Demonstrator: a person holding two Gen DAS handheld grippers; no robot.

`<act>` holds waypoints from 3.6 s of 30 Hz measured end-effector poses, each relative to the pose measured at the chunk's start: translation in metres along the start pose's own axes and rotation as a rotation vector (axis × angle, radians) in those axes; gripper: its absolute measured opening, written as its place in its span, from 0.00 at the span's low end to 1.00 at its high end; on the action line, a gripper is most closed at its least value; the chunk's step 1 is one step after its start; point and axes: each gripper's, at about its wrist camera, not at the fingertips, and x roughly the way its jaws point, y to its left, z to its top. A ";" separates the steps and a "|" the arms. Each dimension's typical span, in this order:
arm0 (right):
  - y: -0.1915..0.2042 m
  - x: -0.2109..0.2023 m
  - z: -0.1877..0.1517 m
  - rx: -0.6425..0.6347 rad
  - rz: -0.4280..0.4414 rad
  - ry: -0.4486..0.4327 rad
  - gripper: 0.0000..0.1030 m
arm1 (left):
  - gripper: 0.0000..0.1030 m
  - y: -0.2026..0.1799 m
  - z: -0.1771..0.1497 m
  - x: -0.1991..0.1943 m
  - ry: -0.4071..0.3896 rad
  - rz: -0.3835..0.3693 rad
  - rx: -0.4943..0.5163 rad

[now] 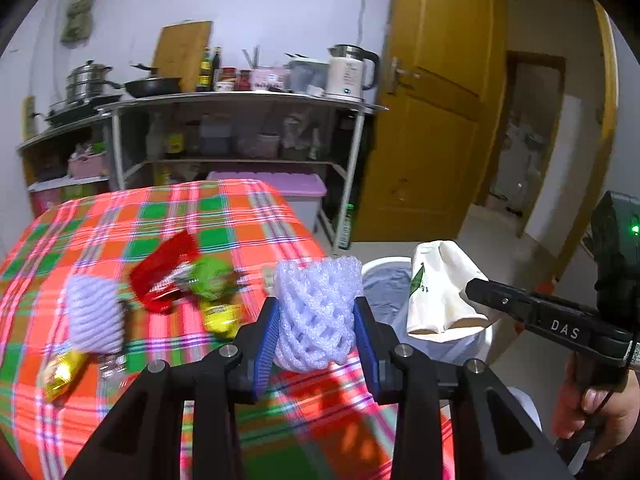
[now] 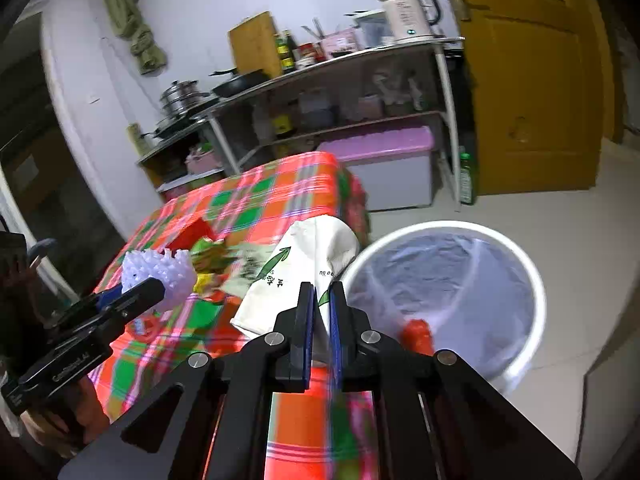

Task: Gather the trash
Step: 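Carry the paper bag and foam net over the bin and open both tools, then move both tools back toward the table, then grasp the red-lidded clear cup with the left tool while the right tool grasps the snack bag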

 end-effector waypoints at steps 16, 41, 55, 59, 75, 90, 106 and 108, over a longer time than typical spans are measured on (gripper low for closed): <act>-0.074 0.011 -0.007 0.114 -0.116 0.038 0.08 | 0.36 -0.063 -0.001 0.081 0.109 -0.124 0.073; -0.119 0.050 -0.027 0.193 -0.163 0.172 0.34 | 0.45 -0.079 -0.009 0.148 0.296 -0.190 0.024; -0.111 0.026 -0.020 0.174 -0.161 0.120 0.34 | 0.55 -0.075 -0.008 0.133 0.259 -0.208 0.005; -0.106 0.017 -0.017 0.164 -0.151 0.098 0.34 | 0.55 -0.072 -0.005 0.119 0.227 -0.208 0.000; -0.041 -0.028 -0.003 0.053 -0.059 -0.035 0.34 | 0.55 -0.042 0.001 0.031 0.051 -0.131 0.003; 0.038 -0.015 -0.016 -0.086 0.068 0.002 0.34 | 0.55 0.018 -0.023 -0.034 -0.011 0.005 -0.034; 0.079 0.009 -0.026 -0.186 0.151 0.077 0.36 | 0.55 0.076 -0.050 -0.060 -0.009 0.149 -0.114; 0.082 0.013 -0.027 -0.190 0.159 0.082 0.40 | 0.55 0.086 -0.052 -0.059 -0.001 0.170 -0.130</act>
